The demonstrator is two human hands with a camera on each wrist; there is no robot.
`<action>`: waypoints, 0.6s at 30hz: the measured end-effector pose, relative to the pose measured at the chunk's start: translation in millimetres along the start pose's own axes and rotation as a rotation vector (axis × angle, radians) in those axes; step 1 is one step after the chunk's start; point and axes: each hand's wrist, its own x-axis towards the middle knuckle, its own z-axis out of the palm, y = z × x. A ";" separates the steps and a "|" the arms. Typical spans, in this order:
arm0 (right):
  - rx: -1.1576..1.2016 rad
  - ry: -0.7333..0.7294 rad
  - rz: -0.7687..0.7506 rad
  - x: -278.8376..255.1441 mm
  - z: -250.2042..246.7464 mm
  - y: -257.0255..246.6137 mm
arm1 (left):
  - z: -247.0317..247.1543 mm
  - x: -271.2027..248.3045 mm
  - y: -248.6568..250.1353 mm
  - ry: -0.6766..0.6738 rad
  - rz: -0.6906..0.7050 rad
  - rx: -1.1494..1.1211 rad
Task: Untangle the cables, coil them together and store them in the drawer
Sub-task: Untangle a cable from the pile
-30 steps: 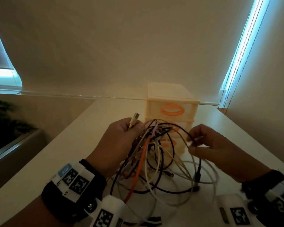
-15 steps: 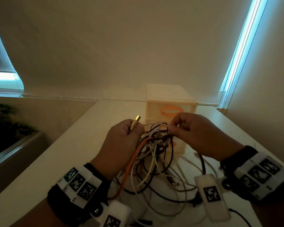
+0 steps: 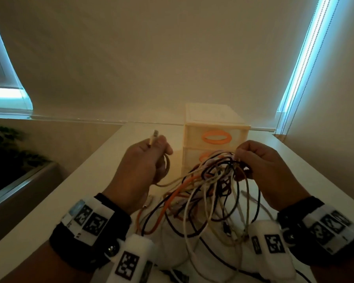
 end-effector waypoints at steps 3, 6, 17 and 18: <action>-0.283 0.109 -0.075 1.8 -8.4 6.5 | -4.8 3.1 3.6 -0.003 -0.005 -0.188; -0.321 0.032 -0.335 1.5 2.8 -19.4 | 2.0 -2.2 4.1 -0.070 0.047 -0.221; -0.642 -0.882 -0.231 15.5 35.1 -60.6 | -14.5 2.5 23.4 -0.091 0.172 -0.453; -0.611 -0.851 -0.237 17.5 32.7 -59.2 | -17.0 3.7 25.7 -0.073 0.182 -0.465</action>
